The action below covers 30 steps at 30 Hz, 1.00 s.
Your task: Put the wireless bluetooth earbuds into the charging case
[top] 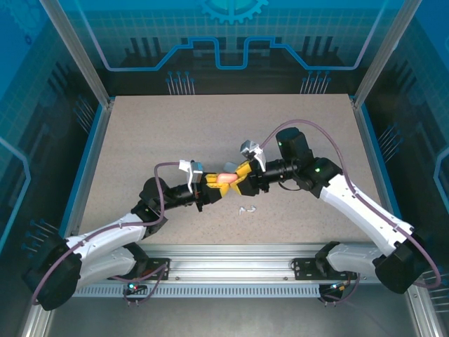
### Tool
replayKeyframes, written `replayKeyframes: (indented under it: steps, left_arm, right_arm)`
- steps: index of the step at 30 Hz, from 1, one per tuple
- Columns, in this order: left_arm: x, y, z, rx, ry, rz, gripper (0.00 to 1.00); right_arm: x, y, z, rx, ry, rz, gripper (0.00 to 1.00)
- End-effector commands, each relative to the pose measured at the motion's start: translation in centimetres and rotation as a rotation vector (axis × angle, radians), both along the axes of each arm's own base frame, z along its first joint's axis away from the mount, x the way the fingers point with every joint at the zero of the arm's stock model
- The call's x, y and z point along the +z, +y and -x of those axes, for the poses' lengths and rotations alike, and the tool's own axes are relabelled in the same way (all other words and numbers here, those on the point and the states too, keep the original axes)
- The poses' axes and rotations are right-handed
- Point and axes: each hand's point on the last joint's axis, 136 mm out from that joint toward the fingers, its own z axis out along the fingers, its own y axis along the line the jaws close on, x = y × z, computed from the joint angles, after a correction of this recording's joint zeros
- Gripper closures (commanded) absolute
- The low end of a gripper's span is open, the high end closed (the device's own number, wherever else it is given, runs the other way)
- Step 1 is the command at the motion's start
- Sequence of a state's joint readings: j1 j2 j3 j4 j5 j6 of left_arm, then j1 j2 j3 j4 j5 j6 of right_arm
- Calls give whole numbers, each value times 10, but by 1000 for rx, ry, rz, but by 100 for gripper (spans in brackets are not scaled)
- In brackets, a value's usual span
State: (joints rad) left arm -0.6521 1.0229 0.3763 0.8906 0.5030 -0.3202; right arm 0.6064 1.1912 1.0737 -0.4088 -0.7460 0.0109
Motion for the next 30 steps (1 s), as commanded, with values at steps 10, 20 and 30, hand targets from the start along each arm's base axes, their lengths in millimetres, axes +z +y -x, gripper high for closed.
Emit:
replayKeyframes:
  steps: [10, 20, 30]
  left_arm:
    - [16, -3, 5, -29, -33, 42, 100]
    - [10, 14, -5, 104, -72, 49, 46]
    - [5, 36, -2, 216, -115, 2, 27]
  right_arm:
    - [14, 7, 7, 43, -15, -45, 80]
    - [9, -17, -16, -139, -16, -8, 83]
    - [-52, -78, -68, -468, 160, 149, 84]
